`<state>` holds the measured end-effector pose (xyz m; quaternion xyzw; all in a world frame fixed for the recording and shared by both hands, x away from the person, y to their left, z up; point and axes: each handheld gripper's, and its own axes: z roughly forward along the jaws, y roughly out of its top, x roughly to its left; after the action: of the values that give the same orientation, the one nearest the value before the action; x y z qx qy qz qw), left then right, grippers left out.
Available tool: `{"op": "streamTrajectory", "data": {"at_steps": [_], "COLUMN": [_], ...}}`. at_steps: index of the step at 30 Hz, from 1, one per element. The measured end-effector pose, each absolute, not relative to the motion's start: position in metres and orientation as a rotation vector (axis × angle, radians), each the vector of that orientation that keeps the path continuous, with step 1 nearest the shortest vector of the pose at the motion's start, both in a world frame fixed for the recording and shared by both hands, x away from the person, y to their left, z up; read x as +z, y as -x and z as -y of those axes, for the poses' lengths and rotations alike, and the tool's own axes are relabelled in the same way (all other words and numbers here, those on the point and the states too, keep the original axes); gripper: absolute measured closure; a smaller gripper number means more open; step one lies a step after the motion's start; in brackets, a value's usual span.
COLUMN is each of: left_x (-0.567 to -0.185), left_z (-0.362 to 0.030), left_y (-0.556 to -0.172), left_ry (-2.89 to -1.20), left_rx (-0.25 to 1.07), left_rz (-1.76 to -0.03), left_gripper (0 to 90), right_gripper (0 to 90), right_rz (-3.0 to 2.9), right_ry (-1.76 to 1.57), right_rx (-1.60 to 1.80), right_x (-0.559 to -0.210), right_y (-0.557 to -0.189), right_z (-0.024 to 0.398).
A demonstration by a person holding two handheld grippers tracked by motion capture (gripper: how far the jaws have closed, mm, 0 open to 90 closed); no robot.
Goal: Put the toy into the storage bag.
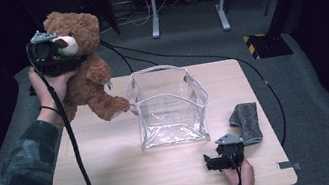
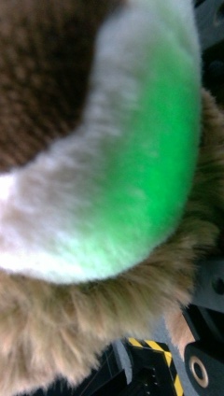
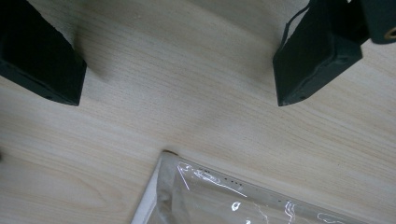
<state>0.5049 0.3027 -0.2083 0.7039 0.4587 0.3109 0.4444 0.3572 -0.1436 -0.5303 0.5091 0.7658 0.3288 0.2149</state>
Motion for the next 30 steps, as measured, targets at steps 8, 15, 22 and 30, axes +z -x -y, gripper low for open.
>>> {"op": "streamTrajectory", "data": {"at_steps": [8, 15, 22, 30], "left_x": [-0.195, -0.184, -0.176, -0.170], "left_z": [-0.287, -0.268, -0.246, -0.222], "left_y": [-0.511, -0.519, -0.526, -0.534], "left_ry": [-1.747, -1.754, -1.761, -1.777], "left_rx": [0.783, 0.787, 0.791, 0.797], "left_rz": [-1.113, -1.089, -1.064, -1.040], "left_gripper": [46.6, 46.4, 46.2, 46.1], "right_gripper": [1.8, 1.8, 1.8, 1.8], "right_rz": [-2.124, -2.124, -2.119, -2.125], "right_ry": [-1.412, -1.411, -1.415, -1.411], "right_rx": [0.912, 0.912, 0.911, 0.913], "right_x": [-0.530, -0.530, -0.530, -0.530], "right_y": [-0.357, -0.357, -0.357, -0.357], "right_z": [0.144, 0.144, 0.143, 0.144]}}
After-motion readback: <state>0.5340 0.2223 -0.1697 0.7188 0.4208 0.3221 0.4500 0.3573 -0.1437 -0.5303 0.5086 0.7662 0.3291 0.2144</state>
